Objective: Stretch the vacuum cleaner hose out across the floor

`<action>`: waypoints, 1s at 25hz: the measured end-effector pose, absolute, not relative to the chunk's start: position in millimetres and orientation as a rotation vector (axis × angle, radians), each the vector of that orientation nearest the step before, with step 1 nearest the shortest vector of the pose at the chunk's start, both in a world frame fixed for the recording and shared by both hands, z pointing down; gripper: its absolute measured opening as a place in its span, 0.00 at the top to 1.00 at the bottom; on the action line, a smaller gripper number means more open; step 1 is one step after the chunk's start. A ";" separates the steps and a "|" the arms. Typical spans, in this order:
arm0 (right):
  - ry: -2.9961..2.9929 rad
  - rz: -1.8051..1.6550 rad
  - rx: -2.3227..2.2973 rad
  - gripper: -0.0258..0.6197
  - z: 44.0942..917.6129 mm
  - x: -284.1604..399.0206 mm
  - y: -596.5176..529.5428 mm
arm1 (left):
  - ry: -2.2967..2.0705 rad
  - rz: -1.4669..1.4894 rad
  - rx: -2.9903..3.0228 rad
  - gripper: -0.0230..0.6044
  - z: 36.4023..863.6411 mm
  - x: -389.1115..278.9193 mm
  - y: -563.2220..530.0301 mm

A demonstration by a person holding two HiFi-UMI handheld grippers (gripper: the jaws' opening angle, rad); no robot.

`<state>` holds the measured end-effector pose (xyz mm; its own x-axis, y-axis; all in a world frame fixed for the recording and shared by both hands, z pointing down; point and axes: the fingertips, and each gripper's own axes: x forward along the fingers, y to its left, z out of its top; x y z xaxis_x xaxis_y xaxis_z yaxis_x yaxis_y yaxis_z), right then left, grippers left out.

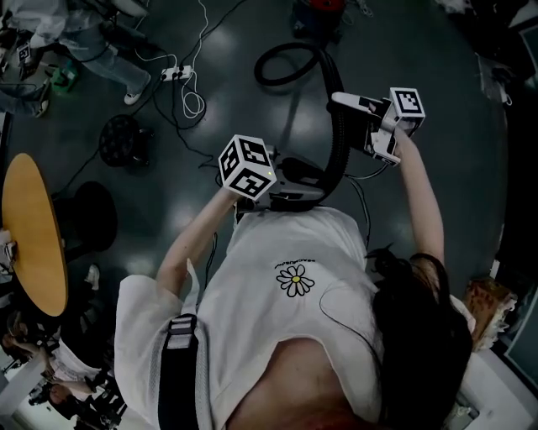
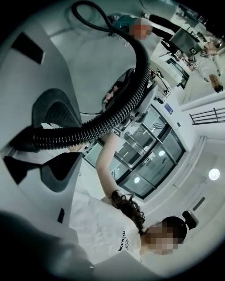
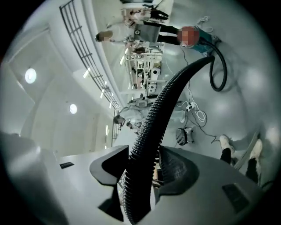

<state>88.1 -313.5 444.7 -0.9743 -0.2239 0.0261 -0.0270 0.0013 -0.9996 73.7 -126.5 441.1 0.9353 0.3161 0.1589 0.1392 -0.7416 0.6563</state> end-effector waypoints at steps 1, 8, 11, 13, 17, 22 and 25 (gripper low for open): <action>2.049 -2.112 -0.272 0.65 451.1 89.4 -316.0 | 0.307 0.337 2.412 0.67 442.0 73.6 -127.3; 2.004 -2.293 -0.399 0.65 489.5 73.3 -312.3 | 0.326 0.437 2.468 0.67 445.1 82.1 -121.1; 2.128 -2.238 -0.489 0.65 479.3 80.1 -318.6 | 0.230 0.389 2.466 0.67 449.2 79.4 -131.7; 2.168 -2.096 -0.562 0.66 465.2 97.4 -322.4 | 0.129 0.178 2.394 0.67 446.7 73.9 -144.0; 2.739 -1.820 -0.848 0.66 454.3 119.7 -311.7 | -0.140 -0.630 2.153 0.67 395.8 22.3 -219.9; 3.237 -1.709 -0.543 0.69 445.9 86.4 -252.9 | -0.379 -0.237 2.794 0.67 360.6 0.4 -279.3; 3.515 -1.467 -0.293 0.69 420.3 70.9 -224.8 | -0.319 0.100 3.210 0.67 329.9 16.5 -295.6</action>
